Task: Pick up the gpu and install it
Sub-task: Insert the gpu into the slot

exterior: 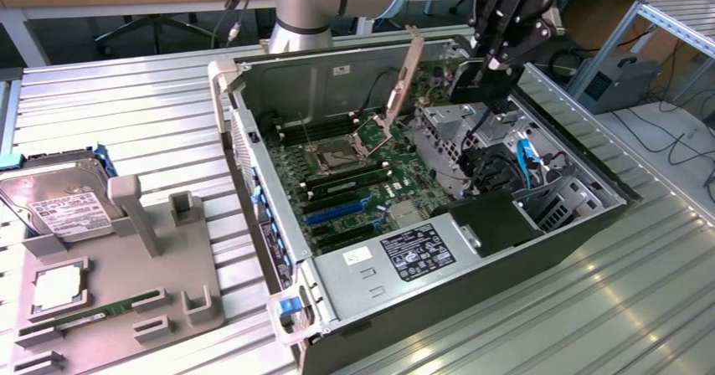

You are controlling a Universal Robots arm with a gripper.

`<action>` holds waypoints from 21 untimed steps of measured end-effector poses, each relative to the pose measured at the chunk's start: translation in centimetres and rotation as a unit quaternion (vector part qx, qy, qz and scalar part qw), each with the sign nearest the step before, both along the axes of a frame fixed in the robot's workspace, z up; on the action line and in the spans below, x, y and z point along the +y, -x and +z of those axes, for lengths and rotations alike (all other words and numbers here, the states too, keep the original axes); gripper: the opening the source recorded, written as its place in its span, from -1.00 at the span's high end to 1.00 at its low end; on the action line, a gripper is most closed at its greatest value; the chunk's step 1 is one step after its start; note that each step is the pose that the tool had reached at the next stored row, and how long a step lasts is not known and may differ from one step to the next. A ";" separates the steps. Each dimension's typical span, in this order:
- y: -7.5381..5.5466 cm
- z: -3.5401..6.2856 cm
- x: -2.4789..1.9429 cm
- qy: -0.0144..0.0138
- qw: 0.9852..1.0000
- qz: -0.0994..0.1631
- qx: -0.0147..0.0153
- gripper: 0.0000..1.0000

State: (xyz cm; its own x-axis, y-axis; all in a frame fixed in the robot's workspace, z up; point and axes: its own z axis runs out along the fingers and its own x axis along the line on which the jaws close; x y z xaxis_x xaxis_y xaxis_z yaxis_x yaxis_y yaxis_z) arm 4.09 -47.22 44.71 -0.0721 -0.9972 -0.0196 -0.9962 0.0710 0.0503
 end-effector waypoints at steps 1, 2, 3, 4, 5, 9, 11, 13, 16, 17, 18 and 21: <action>0.0 0.00 0.00 0.000 1.000 0.009 0.000 0.47; 0.0 0.00 0.00 0.000 1.000 0.016 0.000 0.47; 0.0 0.00 0.00 0.000 1.000 0.021 0.000 0.47; 0.0 0.00 0.00 0.000 1.000 0.021 0.000 0.47; 0.0 0.00 0.00 0.000 1.000 0.021 0.000 0.47; 0.0 -0.01 0.00 0.000 1.000 0.021 0.000 0.47; 0.3 -0.15 0.01 0.000 1.000 0.022 -0.009 0.47; 0.8 -0.38 0.00 0.000 1.000 0.022 -0.016 0.47; 1.2 -0.69 0.03 0.000 1.000 0.017 -0.016 0.47; 1.3 -0.79 0.03 0.000 1.000 0.016 -0.016 0.47; 1.5 -0.96 0.04 0.000 1.000 0.013 -0.016 0.47; 2.8 -1.74 0.06 0.001 1.000 0.011 -0.016 0.47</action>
